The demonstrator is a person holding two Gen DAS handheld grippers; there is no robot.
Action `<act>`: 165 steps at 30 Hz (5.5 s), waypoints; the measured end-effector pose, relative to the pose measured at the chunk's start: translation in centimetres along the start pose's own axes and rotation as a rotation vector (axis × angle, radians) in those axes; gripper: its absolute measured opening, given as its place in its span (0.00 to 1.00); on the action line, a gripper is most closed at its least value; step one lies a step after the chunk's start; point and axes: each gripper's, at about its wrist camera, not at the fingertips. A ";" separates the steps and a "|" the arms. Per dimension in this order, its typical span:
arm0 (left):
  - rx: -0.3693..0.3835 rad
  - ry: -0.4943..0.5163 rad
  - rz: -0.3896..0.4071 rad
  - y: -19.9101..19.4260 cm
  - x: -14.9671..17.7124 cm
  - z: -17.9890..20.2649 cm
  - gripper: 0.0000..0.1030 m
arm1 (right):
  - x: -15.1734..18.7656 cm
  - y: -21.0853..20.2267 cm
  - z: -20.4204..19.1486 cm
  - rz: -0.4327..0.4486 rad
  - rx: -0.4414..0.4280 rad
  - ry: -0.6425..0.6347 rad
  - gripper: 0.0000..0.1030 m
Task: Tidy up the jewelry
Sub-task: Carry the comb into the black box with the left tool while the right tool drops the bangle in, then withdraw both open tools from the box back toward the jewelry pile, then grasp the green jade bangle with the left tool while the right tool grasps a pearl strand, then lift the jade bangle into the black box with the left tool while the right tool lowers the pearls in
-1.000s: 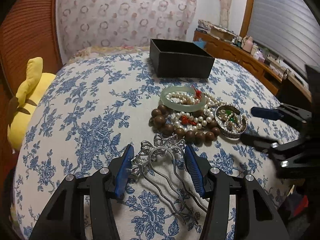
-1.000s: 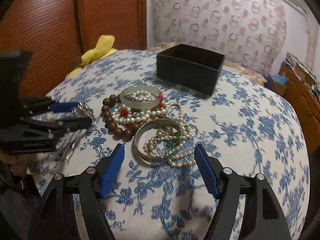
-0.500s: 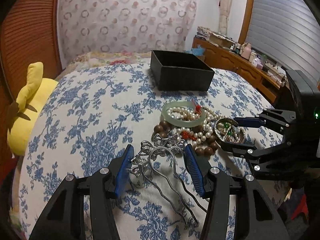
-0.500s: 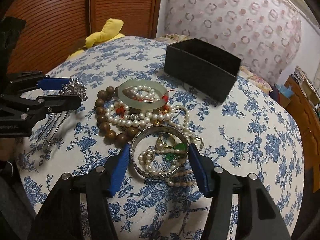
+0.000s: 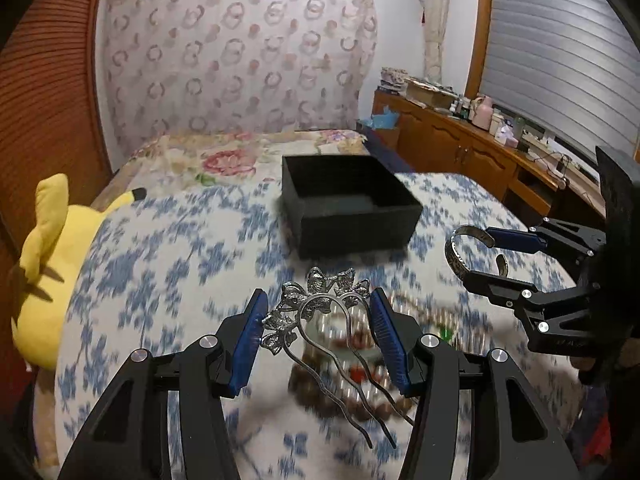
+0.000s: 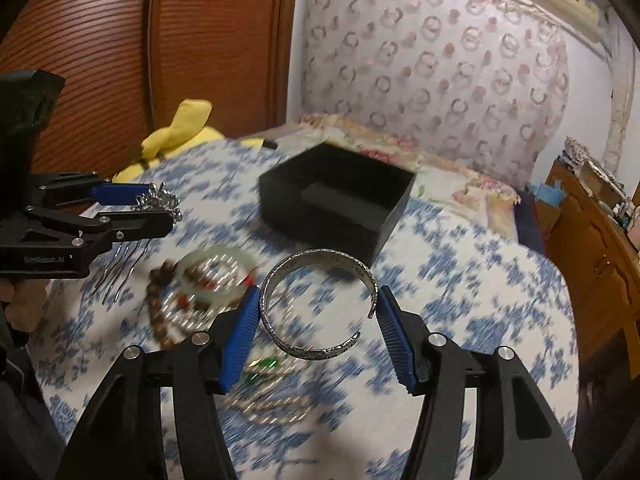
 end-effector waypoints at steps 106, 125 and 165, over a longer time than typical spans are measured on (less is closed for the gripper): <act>0.101 0.043 -0.243 7.9 1.1 0.5 0.80 | 7.0 -1.4 -0.2 -0.084 -0.067 0.172 0.63; 0.074 0.042 -0.107 1.6 2.8 0.9 0.67 | 6.2 -1.7 -2.2 -0.075 -0.100 0.075 0.51; 0.073 0.011 -0.030 -1.3 3.0 0.2 0.67 | 0.5 -4.0 -0.6 0.032 -0.059 0.009 0.05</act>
Point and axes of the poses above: each gripper's, at about its wrist camera, not at the fingertips, and y roughly the way its jaws point, z to its right, x to its underside, and after that the axes turned 8 degrees about x, right-handed
